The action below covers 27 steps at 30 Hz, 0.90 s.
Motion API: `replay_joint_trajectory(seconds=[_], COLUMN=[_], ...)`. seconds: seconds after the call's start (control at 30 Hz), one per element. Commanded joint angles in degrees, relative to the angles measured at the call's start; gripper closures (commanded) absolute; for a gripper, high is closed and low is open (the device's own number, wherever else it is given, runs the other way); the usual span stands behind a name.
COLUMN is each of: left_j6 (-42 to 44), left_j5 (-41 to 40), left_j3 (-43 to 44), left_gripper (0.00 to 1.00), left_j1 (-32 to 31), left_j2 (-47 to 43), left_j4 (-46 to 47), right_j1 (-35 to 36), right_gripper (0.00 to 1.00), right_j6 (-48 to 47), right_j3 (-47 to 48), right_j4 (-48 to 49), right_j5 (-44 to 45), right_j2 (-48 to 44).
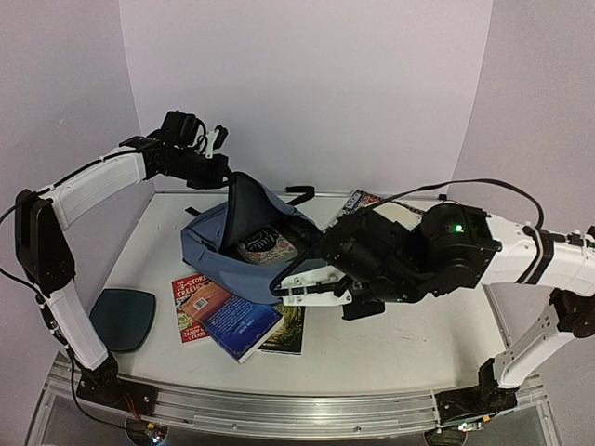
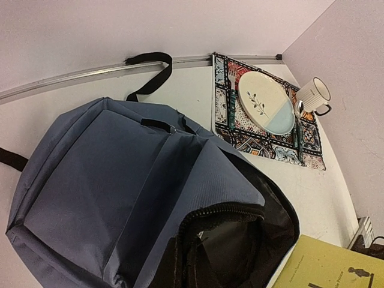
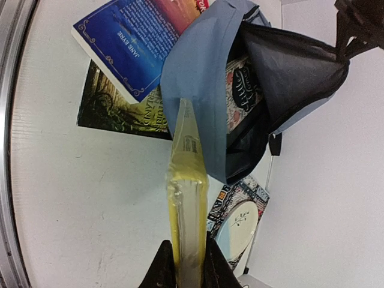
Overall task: Pack the student bag
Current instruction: Place the book in the largest pocket of the bag.
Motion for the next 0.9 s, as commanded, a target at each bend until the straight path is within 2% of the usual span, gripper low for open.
replay_joint_trajectory(seconds=[0.0, 0.23, 0.33, 0.5, 0.73, 0.87], left_j6=[2.3, 3.62, 4.54, 5.04, 4.86, 5.01], left_j5=[1.6, 4.91, 7.99, 11.63, 15.28, 15.9], left_j3=[3.11, 3.04, 3.58, 4.44, 4.71, 4.76], left_gripper=[1.0, 1.0, 1.0, 1.0, 1.0, 1.0], left_j1=[0.45, 0.45, 0.44, 0.45, 0.44, 0.45], left_j2=[-1.02, -2.06, -2.59, -3.16, -4.06, -4.75], left_j4=[0.38, -0.37, -0.52, -1.15, -1.35, -1.47], right_j1=[0.23, -1.15, -3.9, -8.2, -11.02, -11.78], right_gripper=[1.0, 1.0, 1.0, 1.0, 1.0, 1.0], right_j6=[-10.39, -22.67, -24.8, -28.2, -32.28, -33.5], right_j3=[8.62, 8.87, 7.14, 1.71, -2.12, -1.51], right_j4=[-1.85, 5.86, 10.89, 25.37, 41.24, 45.95], right_j5=[3.5, 3.39, 2.95, -0.31, -2.6, -3.09], right_j2=[-0.45, 1.67, 4.07, 6.97, 12.89, 15.69])
